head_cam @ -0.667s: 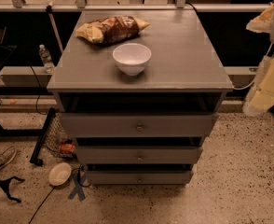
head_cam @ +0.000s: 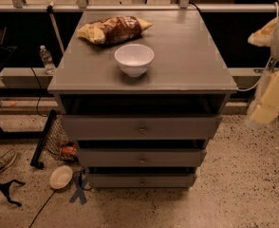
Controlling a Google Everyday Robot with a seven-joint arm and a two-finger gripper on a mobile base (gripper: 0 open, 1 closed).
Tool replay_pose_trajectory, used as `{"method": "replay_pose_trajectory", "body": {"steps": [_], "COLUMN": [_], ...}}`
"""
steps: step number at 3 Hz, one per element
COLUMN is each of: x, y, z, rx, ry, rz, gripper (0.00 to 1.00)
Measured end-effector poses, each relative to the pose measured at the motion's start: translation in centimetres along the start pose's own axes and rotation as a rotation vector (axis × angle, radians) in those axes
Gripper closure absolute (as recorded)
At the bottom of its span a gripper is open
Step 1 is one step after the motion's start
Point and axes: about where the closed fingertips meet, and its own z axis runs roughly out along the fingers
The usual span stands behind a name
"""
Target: Open bottom drawer
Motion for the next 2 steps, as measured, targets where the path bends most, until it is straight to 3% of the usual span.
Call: {"method": "replay_pose_trajectory", "body": {"steps": [2], "x": [1.3], "y": [6.1], "z": [8.4], "rx": [-0.141], "ry": [-0.057], "rz": [0.066], "gripper": [0.00]}}
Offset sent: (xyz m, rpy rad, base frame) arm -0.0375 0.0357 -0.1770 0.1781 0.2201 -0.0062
